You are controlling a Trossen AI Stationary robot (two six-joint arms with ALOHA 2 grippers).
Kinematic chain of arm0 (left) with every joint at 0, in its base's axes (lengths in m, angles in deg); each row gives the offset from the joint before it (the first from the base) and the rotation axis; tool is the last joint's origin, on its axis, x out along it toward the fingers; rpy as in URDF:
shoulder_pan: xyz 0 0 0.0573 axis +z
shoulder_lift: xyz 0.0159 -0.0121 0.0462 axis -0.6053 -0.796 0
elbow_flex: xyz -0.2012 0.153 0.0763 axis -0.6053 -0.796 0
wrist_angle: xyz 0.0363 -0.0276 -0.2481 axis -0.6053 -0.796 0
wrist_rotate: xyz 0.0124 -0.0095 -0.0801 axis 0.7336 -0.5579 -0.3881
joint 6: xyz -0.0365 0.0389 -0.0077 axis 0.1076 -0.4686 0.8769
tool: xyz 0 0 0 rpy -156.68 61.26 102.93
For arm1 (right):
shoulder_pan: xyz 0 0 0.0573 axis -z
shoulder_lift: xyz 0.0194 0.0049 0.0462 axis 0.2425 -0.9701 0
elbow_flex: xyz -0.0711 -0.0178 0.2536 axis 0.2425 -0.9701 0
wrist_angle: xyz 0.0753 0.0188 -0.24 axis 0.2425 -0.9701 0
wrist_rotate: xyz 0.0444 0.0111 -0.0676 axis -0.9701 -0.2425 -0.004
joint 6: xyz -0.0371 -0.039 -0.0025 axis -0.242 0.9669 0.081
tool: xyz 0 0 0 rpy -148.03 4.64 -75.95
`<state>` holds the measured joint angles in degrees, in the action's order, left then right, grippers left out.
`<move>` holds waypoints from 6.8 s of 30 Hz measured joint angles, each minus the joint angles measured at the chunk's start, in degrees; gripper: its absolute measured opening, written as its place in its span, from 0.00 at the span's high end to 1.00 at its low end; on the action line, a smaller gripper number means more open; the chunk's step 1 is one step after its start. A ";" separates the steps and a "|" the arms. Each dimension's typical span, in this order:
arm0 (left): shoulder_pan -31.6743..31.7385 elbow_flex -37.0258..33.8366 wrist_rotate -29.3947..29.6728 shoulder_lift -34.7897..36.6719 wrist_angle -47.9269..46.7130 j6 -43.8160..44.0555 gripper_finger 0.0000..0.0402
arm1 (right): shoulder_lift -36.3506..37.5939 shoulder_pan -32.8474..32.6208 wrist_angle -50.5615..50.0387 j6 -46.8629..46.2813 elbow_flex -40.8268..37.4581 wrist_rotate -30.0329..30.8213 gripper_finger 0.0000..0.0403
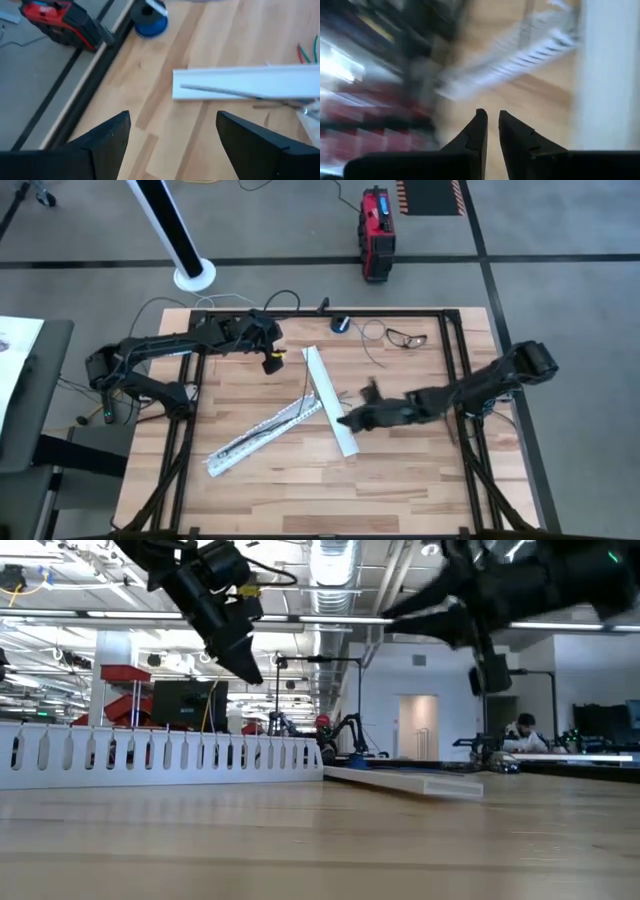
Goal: Ziptie cables
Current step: Close the white cable duct
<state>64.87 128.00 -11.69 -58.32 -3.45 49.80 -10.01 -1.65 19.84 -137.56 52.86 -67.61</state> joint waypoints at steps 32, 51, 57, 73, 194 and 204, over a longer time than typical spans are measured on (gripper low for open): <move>-0.24 -1.88 -8.76 0.00 -3.28 6.06 0.28 | -33.93 -5.24 -54.93 9.92 40.27 -10.72 0.61; -0.26 -1.88 -8.74 0.00 -3.92 6.47 0.28 | -27.75 -5.22 -44.78 4.15 43.14 -9.09 1.00; -0.26 -1.88 -8.74 0.02 -5.08 5.07 0.28 | -22.63 -4.94 -32.48 -1.65 35.93 -1.42 1.00; -0.42 -1.85 -22.94 0.02 -9.72 -0.08 0.28 | -29.95 -20.23 37.81 -28.11 5.71 64.85 0.99; -9.55 -4.03 -28.09 14.08 -17.01 8.78 0.57 | -34.78 3.15 -6.27 -11.31 19.75 -8.71 1.00; -9.55 -4.04 -28.09 14.10 -16.44 7.58 0.57 | -25.71 1.26 -9.12 -6.59 24.54 -3.75 1.00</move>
<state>55.32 123.96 -39.78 -44.22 -19.90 57.38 -35.72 -0.39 10.72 -144.15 77.41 -71.35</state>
